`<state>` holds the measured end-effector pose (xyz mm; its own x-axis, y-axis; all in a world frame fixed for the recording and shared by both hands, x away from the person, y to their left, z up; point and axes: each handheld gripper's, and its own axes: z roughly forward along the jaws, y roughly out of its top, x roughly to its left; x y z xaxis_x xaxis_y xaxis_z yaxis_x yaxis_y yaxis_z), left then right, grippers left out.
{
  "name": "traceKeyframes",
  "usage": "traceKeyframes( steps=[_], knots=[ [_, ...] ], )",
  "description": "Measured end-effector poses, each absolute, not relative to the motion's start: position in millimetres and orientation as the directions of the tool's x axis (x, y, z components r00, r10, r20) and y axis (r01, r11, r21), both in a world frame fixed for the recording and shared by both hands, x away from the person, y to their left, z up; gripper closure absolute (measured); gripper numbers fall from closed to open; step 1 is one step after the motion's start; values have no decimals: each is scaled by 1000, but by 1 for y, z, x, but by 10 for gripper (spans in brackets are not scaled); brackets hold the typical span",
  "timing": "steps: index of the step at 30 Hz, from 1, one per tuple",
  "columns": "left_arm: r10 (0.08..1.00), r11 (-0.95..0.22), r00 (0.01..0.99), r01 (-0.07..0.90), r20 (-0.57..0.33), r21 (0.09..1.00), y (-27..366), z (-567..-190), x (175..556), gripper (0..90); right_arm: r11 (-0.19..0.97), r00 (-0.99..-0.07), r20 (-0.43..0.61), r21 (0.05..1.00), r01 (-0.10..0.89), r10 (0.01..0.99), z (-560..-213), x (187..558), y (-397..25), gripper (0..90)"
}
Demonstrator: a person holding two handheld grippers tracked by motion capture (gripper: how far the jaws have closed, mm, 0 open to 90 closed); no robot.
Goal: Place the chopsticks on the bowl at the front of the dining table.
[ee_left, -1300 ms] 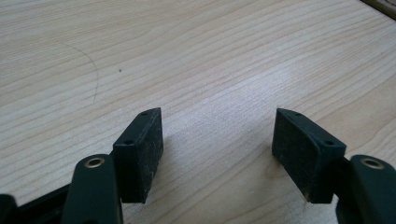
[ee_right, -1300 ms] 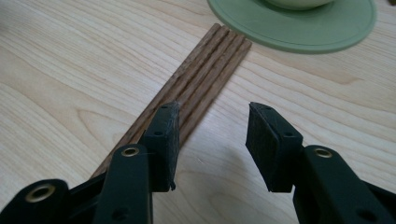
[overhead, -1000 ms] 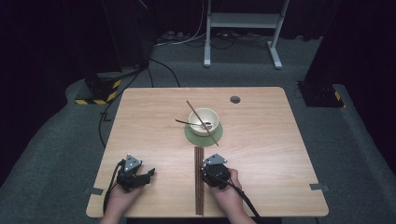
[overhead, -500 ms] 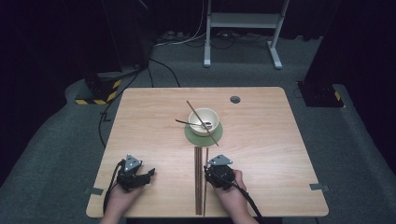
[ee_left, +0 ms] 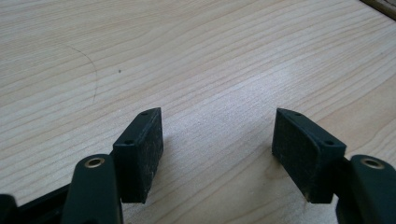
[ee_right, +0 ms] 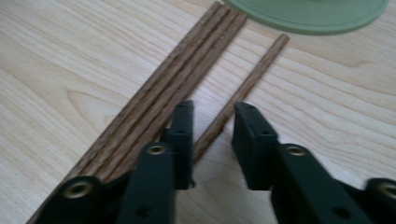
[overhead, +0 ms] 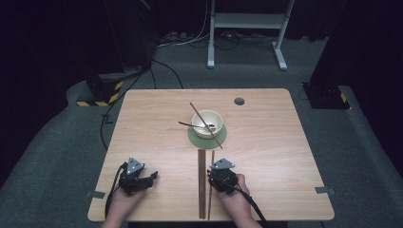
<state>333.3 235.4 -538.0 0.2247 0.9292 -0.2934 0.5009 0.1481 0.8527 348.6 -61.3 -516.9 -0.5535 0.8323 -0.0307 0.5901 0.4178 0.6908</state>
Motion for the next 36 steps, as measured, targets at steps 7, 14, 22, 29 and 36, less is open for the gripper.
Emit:
traceKeyframes(
  steps=[7, 14, 22, 29, 36],
  knots=[
    [928, 153, 224, 500, -297, 852, 235, -538, 333, 337, 374, -483, -43, 693, 616, 875, -517, 360, -115, 819],
    [929, 148, 225, 501, -293, 853, 235, -538, 333, 337, 332, -438, -20, 683, 651, 899, -514, 373, -149, 827],
    [929, 146, 226, 502, -292, 853, 236, -538, 334, 337, 339, -468, 41, 634, 695, 883, -508, 376, -154, 681],
    [929, 147, 226, 502, -293, 853, 236, -538, 334, 336, 425, -513, -7, 570, 703, 858, -502, 377, -150, 717],
    [926, 157, 225, 498, -302, 853, 235, -538, 334, 335, 478, -560, -17, 543, 690, 828, -500, 384, -148, 683]
  ],
)
